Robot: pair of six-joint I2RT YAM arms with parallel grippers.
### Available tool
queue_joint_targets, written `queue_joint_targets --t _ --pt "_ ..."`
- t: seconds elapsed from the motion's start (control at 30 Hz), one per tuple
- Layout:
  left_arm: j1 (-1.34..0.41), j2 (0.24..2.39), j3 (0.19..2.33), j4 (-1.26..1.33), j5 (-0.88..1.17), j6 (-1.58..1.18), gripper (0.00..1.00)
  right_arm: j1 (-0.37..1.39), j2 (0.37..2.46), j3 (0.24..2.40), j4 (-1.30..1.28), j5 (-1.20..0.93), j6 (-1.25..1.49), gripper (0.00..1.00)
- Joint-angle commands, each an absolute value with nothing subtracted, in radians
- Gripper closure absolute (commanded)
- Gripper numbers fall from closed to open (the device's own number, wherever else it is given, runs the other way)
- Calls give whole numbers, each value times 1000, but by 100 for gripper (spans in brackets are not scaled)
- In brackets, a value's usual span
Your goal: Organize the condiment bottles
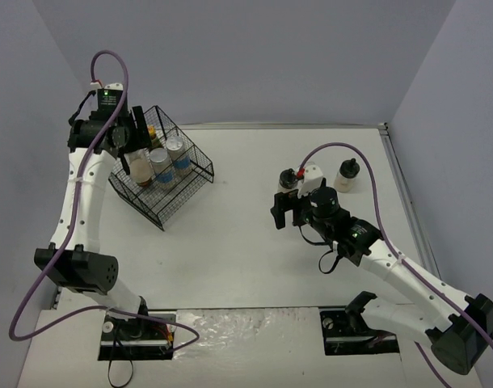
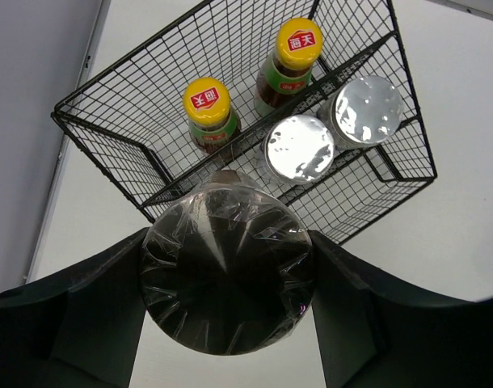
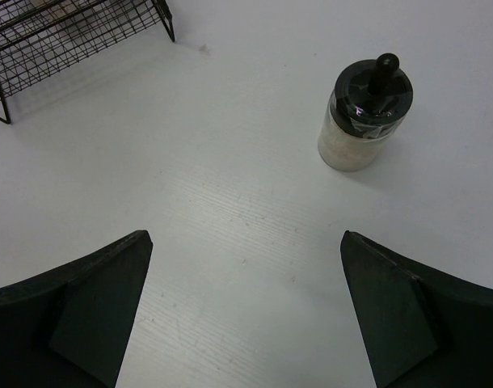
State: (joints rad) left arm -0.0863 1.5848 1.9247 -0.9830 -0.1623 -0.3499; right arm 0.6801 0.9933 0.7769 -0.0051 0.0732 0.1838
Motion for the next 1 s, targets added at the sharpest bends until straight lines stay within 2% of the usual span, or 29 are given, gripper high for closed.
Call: queue_joint_targets --t 0.0,0.3,0.6,0.77,0.8,0.97 --pt "-64 1570 1921 -826 -176 -333 100 673 968 792 40 102 188 0" --pt "-52 1560 1735 -757 -121 -387 100 670 967 796 31 124 183 0" --pt "-48 1546 1587 -703 -117 -415 88 670 987 799 32 123 181 0" --pt "-34 1552 1532 -689 -86 -429 73 669 990 795 32 126 183 0" --pt "-34 1552 1530 -688 -83 -430 67 669 990 795 32 128 183 0" --pt "-32 1535 1536 -711 -80 -440 21 669 997 799 32 141 190 0"
